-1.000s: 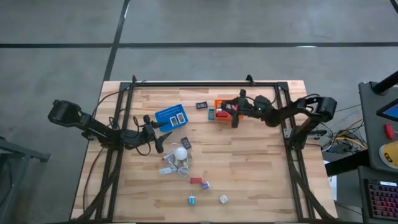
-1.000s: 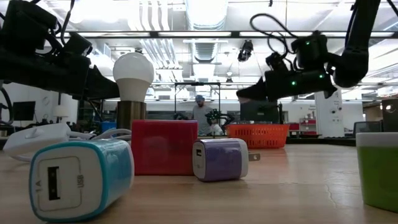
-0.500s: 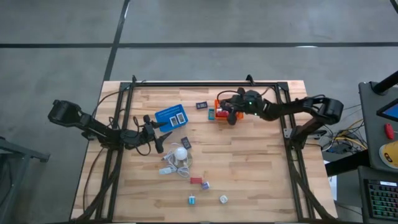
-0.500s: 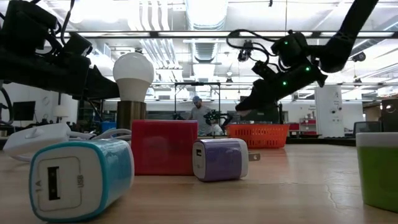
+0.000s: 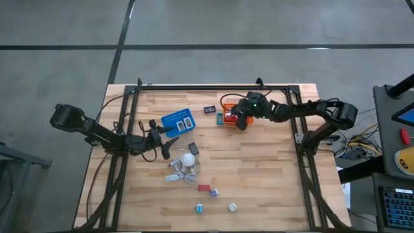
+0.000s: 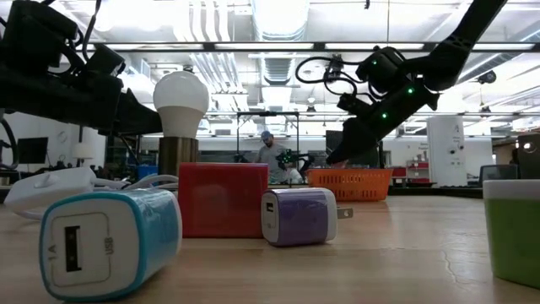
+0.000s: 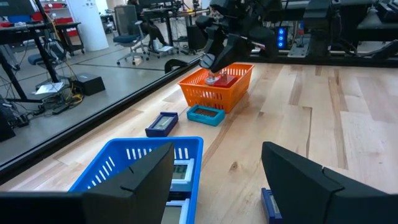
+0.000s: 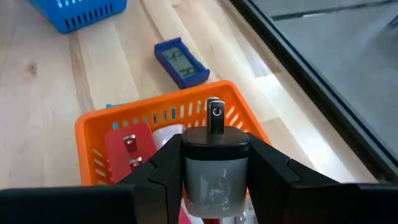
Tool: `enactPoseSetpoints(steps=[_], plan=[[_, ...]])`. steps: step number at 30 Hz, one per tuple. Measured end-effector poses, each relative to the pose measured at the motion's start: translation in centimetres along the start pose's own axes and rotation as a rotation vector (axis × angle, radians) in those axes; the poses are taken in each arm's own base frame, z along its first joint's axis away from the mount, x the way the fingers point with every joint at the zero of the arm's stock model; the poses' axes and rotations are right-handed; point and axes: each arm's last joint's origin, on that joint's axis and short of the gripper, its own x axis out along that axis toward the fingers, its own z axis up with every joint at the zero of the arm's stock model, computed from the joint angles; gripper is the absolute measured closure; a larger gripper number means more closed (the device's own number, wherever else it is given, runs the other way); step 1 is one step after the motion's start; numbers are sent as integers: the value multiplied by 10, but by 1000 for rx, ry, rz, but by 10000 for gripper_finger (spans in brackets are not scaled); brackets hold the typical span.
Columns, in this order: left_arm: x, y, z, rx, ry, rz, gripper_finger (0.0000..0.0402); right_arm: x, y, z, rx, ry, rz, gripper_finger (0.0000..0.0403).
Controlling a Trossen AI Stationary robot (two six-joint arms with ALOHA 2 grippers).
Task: Pick & Place Office items
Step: Put the white charger adapter into the orange bin
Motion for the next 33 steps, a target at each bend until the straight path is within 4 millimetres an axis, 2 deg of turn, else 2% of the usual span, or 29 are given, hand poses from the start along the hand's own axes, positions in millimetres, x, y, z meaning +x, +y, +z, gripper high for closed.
enactPoseSetpoints(steps=[33], plan=[[0,0,-1,4,5,0,154,-2,0,-2,-1,227,29,280]])
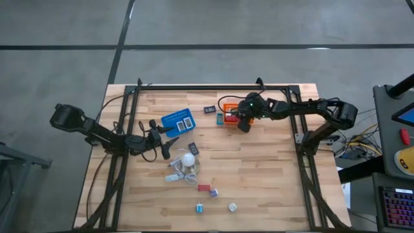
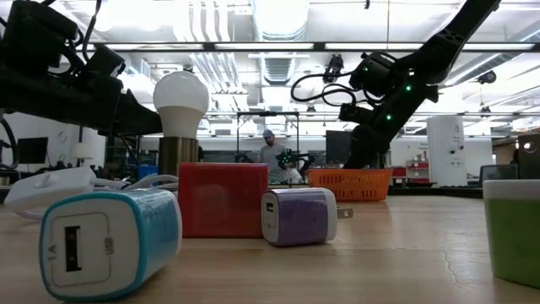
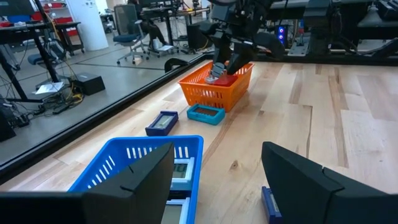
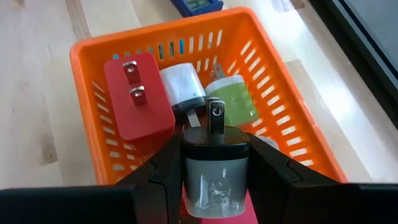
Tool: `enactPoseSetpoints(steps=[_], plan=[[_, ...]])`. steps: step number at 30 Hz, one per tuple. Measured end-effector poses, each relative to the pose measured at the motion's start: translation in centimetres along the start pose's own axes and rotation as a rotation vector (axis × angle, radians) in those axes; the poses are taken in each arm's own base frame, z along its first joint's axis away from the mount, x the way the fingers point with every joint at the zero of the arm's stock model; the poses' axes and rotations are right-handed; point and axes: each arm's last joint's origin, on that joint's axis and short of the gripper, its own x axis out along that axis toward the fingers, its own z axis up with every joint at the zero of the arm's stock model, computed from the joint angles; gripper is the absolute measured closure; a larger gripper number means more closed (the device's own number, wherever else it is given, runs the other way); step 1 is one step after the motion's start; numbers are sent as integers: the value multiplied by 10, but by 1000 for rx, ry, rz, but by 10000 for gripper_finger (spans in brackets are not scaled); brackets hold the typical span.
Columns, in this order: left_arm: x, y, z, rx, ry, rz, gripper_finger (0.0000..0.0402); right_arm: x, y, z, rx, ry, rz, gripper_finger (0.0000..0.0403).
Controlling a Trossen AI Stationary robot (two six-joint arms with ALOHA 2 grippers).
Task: Pick & Place Office items
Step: Put the white charger adapter into the orange bin
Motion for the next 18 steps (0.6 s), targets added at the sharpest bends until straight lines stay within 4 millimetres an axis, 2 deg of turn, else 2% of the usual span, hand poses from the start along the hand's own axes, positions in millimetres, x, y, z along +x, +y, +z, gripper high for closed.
enactPoseSetpoints(steps=[14,18], plan=[[0,0,0,0,0,0,154,0,0,-2,12,19,-11,277],[0,0,0,0,0,0,154,0,-1,-2,26,23,-44,212]])
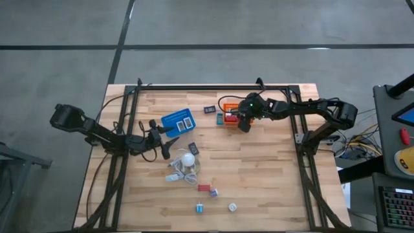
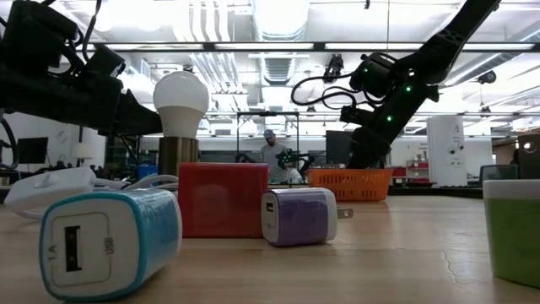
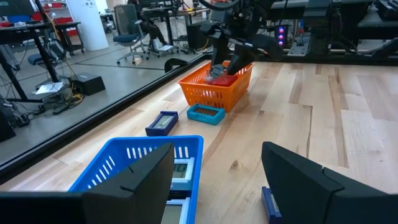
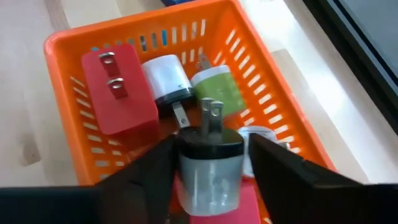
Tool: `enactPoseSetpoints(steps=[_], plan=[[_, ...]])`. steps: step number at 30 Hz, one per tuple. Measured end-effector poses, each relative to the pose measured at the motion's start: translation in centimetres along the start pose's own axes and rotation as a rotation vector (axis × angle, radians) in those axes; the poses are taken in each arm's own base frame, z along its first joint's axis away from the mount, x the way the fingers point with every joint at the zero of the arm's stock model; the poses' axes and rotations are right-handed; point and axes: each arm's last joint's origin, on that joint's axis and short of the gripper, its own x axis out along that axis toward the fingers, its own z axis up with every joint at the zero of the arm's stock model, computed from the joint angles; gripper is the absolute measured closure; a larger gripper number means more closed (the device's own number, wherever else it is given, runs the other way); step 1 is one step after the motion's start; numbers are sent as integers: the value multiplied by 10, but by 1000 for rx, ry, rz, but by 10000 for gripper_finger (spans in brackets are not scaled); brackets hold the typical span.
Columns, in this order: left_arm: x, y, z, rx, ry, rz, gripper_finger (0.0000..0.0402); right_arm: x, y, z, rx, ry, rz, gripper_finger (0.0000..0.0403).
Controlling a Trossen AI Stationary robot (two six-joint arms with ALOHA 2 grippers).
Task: Pick & Place Office items
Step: Put the white charger adapter into the orange bin, then put the top blue timer into the blue bin
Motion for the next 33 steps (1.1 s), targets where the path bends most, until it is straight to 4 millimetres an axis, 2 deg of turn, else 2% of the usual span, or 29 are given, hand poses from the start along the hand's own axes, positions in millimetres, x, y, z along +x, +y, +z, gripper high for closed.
enactPoseSetpoints(steps=[3,7,15,23,29,33], plan=[[0,0,0,3,0,0,154,0,0,0,0,-1,-2,173],[0,0,0,8,-1,0,154,0,0,2,-2,-24,-7,157],[1,-1,3,22,-16,17,154,-1,-2,11,-22,-107,-42,174],[18,-5,28,72,-69,70,154,-2,-3,17,-74,-169,-51,187],[34,3,36,97,-32,90,154,-3,0,22,-158,-219,33,186],[38,11,37,89,-27,114,154,-7,-1,33,-213,-233,59,186]])
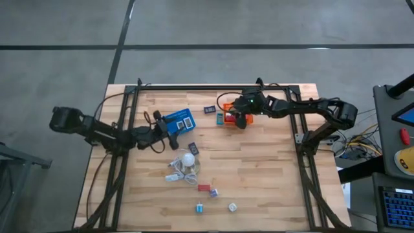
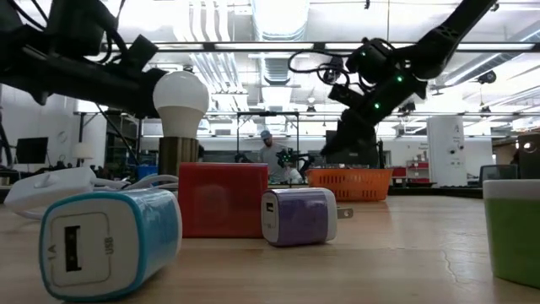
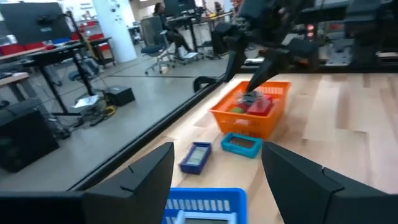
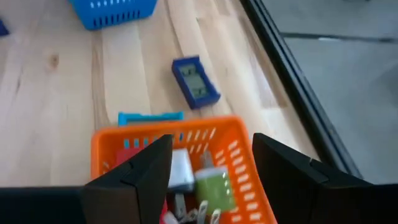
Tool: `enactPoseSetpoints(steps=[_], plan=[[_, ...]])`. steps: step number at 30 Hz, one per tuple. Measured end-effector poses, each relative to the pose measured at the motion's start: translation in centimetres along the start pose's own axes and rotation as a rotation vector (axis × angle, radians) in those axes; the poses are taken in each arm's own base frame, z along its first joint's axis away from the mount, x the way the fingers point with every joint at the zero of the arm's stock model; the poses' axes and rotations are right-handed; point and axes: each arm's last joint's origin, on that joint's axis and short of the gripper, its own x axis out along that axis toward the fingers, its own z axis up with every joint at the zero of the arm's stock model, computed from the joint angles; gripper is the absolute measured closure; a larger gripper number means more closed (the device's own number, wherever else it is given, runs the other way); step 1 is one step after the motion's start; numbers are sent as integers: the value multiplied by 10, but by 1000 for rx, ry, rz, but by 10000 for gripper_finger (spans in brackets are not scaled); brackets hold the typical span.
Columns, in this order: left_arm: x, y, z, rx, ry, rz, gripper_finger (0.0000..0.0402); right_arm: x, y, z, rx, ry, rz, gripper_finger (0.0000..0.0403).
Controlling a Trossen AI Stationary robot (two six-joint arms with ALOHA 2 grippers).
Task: Pick & Place Office items
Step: Put the top blue timer into the blue bin
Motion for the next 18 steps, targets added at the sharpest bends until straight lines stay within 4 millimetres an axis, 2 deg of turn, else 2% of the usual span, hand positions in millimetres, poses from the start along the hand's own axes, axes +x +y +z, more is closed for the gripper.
enactPoseSetpoints(steps=[4,8,11,15,18], plan=[[2,6,-2,6,9,29,154,0,-6,19,-49,-2,9,186],[3,9,-4,15,17,38,154,9,-14,41,-97,39,25,186],[3,10,-4,15,18,36,154,27,-19,56,-123,91,77,186],[4,10,-5,15,17,29,154,60,-23,66,-151,226,181,188],[4,10,-5,15,18,26,154,76,-29,77,-163,292,269,189]])
